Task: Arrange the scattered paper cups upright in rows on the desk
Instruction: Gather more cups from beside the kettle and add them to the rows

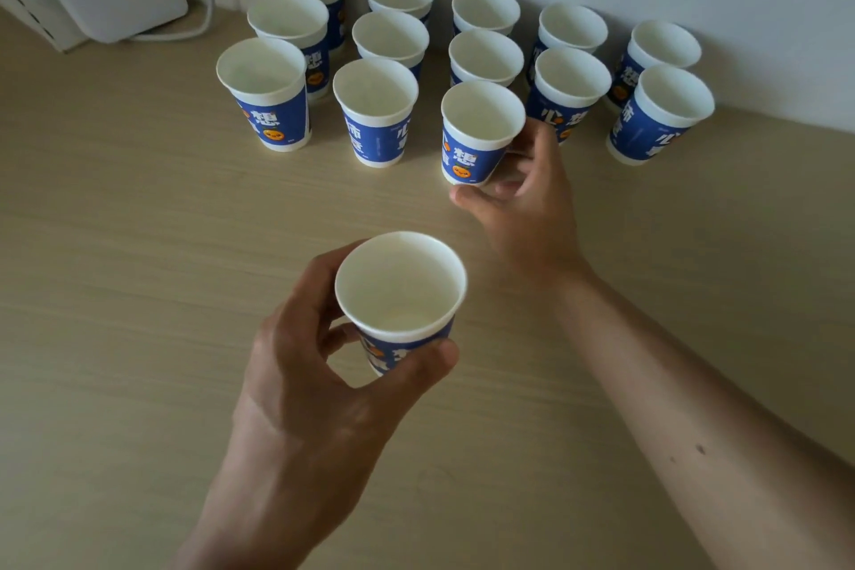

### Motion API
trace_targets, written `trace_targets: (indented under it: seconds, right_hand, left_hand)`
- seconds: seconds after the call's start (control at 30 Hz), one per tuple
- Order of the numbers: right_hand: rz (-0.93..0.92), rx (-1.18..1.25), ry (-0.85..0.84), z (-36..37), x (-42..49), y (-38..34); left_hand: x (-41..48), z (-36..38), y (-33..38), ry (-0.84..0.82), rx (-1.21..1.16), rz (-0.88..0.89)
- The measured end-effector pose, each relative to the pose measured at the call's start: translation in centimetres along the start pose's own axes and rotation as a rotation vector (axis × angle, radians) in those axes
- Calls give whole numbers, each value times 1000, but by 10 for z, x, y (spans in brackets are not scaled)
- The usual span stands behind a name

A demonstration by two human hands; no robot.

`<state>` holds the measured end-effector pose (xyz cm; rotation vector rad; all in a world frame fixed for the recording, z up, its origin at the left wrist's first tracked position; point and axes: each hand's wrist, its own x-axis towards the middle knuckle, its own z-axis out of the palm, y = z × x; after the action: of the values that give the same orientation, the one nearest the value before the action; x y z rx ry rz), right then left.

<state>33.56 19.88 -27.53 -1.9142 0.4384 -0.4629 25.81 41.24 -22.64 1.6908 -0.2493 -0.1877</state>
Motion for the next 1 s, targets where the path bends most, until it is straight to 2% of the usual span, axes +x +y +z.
trace_targets:
  seconds: [0.13,0.2,0.3,0.37,0.7,0.87,1.0]
  right_hand:
    - [-23,3,-10,-33,-36,-1]
    - [-31,95,-149,-56,-53,-3]
    - [-26,145,-451,-83,-70,-8]
    - [-39,116,-527,-89,-75,-11]
    - [-99,126,-314,-98,-64,-8]
    - [0,127,-39,-89,-42,2]
    - [9,96,43,-78,-18,11]
  left_hand:
    - [4,8,3,6,28,-13]
    - [10,16,5,13,38,-23]
    - [20,30,8,-9,37,-24]
    - [27,41,12,-40,33,-20]
    - [43,77,25,-142,93,-6]
    - [31,70,18,-85,131,-58]
    - [18,60,10,-61,108,-109]
